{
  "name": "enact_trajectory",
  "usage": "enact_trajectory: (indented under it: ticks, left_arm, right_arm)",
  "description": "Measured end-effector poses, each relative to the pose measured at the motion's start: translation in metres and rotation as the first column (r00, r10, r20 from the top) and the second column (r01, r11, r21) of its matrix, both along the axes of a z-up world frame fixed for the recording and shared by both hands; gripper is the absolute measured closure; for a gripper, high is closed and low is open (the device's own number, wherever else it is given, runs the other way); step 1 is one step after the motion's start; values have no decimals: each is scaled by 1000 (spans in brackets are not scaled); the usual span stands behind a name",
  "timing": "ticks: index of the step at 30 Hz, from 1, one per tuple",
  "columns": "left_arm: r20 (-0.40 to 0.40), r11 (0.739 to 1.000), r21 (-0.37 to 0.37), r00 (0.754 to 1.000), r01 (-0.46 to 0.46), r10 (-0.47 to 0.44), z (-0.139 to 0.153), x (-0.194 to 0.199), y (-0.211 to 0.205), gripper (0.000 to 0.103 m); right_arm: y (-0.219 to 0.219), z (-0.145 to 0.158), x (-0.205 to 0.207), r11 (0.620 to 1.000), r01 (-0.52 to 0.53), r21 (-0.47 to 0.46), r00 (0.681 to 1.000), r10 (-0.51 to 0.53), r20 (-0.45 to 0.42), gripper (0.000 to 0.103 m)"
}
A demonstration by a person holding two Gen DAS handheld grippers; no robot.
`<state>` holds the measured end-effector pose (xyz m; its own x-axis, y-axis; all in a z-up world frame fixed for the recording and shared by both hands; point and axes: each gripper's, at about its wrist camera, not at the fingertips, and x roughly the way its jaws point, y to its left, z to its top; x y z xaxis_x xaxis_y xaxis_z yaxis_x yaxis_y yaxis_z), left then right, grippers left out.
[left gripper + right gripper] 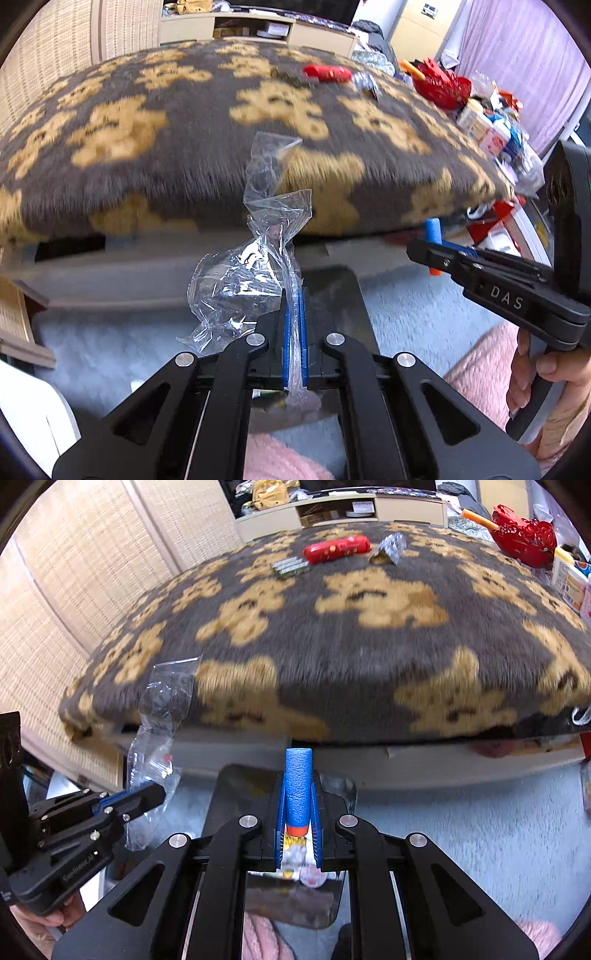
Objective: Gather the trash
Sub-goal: 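Lower both items over the metal bin and open both tools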
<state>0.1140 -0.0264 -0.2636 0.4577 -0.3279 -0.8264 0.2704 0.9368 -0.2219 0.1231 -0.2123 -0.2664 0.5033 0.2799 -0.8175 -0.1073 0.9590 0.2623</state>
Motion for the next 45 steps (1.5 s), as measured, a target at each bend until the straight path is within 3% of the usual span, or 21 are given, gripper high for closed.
enact_trajectory:
  ticks: [15,27,36,38,40,42,44,45]
  left_arm:
    - [-115,1000,8,993,23,-22,-60,-31,-9,100]
    - [-131,1000,4,991,24,-23,-66,-28,-7,97]
    - [-129,1000,2,991,28,-27,-62,-29,-8,86]
    - [-127,1000,5,992,24,-23,-61,-29,-7,81]
    - [-123,1000,9,992,18,-17,-60,-29,-6,69]
    - [-117,1000,15,993,15,-13,-58,-30,-6,65]
    - [-111,1000,19,994,14,-12,-56,-30,-6,59]
    - [-106,1000,20,994,12,-10,-55,-30,-6,55]
  right_arm:
    - [16,-61,-24,1000,-18,17,991,20,-136,90]
    - [22,-67,-21,999,-26,35,987,31,-155,87]
    - [17,-64,-17,999,-13,30,987,18,-157,87]
    - [15,-63,-17,1000,-6,26,988,10,-156,86]
    - [10,-62,-16,1000,7,21,988,-3,-156,86]
    - [7,-61,-15,1000,21,16,988,-18,-156,82]
    - [3,-60,-16,999,38,17,988,-35,-154,57]
    - [1,-59,-16,999,46,20,988,-43,-149,52]
